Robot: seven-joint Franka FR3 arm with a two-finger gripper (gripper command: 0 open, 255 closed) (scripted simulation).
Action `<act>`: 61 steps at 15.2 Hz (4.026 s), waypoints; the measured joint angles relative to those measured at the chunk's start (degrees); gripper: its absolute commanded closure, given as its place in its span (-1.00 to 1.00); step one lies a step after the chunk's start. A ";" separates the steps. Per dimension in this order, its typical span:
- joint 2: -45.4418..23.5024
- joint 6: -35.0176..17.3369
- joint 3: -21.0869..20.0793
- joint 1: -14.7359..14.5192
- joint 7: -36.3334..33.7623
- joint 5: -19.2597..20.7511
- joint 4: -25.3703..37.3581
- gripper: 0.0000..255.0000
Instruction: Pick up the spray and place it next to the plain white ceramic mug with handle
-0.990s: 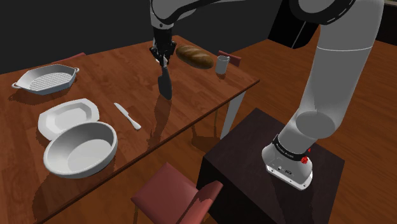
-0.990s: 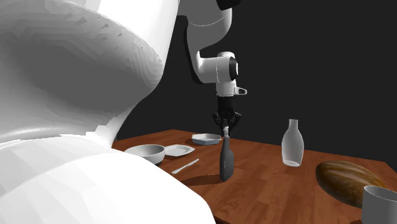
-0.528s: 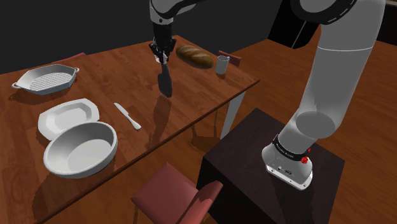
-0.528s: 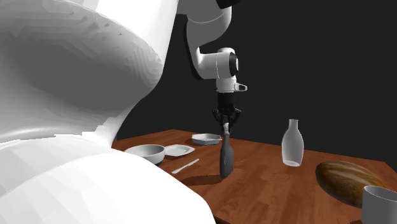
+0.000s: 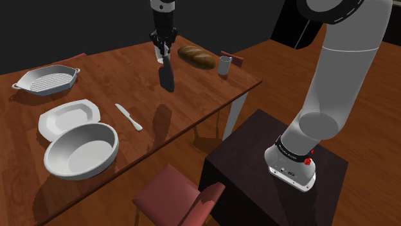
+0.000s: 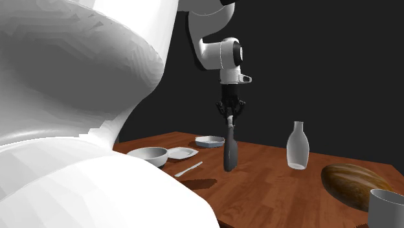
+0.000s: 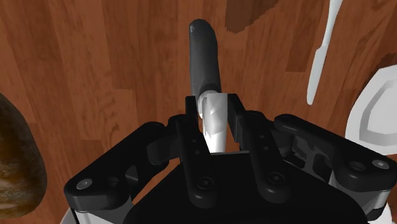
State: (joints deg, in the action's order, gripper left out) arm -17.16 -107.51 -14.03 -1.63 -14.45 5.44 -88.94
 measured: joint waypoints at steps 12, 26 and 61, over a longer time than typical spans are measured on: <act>-0.16 9.16 -0.17 -0.41 0.29 -0.09 9.31 1.00; -0.80 16.81 0.85 1.67 4.06 -0.41 17.76 1.00; -9.30 12.97 9.67 22.07 32.99 -3.58 22.96 1.00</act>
State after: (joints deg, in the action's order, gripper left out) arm -26.46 -94.53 -4.36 20.45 18.54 1.86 -65.98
